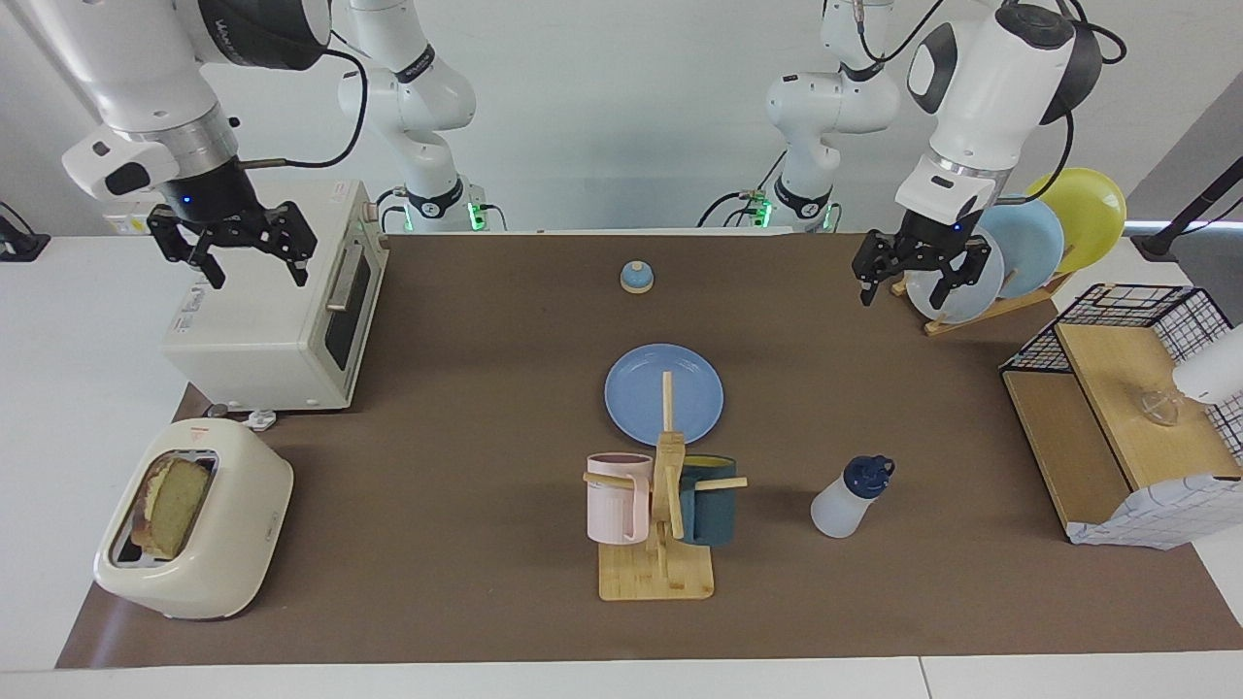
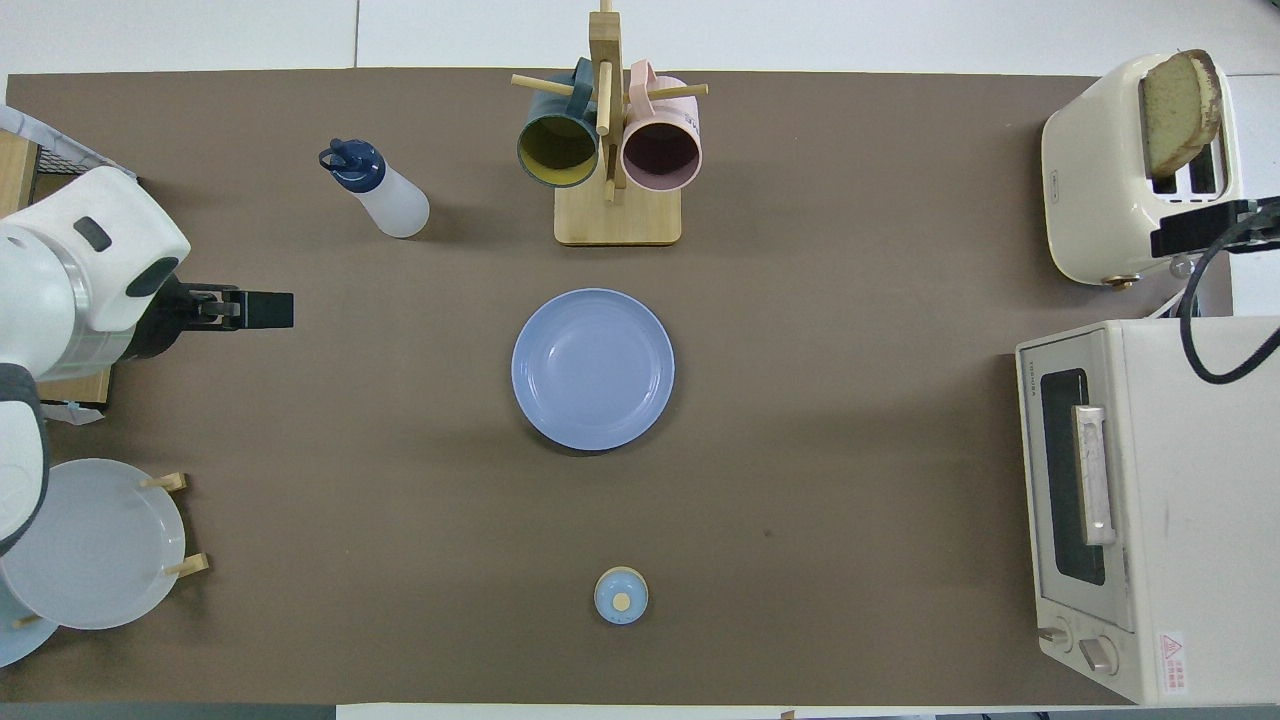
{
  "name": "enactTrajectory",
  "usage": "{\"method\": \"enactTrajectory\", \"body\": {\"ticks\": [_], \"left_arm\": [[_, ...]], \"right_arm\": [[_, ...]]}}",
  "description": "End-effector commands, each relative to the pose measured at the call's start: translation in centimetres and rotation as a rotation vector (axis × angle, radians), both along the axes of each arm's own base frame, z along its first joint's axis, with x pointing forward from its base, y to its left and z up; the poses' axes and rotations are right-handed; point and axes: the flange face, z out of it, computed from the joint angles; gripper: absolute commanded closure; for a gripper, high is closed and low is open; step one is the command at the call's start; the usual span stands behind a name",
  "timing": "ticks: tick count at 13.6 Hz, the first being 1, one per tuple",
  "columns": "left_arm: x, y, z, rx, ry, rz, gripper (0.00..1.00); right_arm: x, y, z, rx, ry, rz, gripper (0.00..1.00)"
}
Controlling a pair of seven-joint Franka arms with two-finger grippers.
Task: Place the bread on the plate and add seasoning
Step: 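Reach the left gripper toward the blue-capped seasoning bottle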
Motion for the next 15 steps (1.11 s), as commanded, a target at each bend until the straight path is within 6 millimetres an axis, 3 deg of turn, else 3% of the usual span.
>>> {"method": "enactTrajectory", "body": {"ticks": [1, 3, 5, 7, 8, 10, 12, 15], "left_arm": [[-2.3, -1.0, -2.1, -0.021, -0.094, 0.015, 0.00], [-2.6, -2.3, -3.5, -0.052, -0.154, 0.030, 0.00], [-3.1, -3.1, -5.6, -0.068, -0.196, 0.021, 0.00], [-3.6, -3.6, -7.5, -0.083, -0.240, 0.009, 0.00], [-3.6, -3.6, -8.3, -0.091, -0.274, 0.003, 0.00], [-3.6, -4.0, -10.7, -0.105, -0.315, -0.007, 0.00], [-3.7, -3.9, -13.1, -0.122, -0.367, -0.008, 0.00], [-3.4, -4.0, -15.9, -0.141, -0.418, -0.007, 0.00]], "right_arm": [[5.2, -3.4, -4.2, -0.076, -0.073, 0.038, 0.00], [9.3, -6.1, -7.6, -0.106, -0.134, 0.091, 0.00], [11.6, -6.6, -9.5, -0.120, -0.165, 0.119, 0.00], [11.8, -7.4, -9.5, -0.127, -0.188, 0.110, 0.00], [11.8, -9.0, -9.5, -0.134, -0.212, 0.096, 0.00], [12.1, -10.4, -10.8, -0.133, -0.209, 0.094, 0.00], [12.1, -10.3, -11.2, -0.125, -0.194, 0.094, 0.12], [11.9, -9.7, -11.7, -0.126, -0.154, 0.119, 0.46]]}}
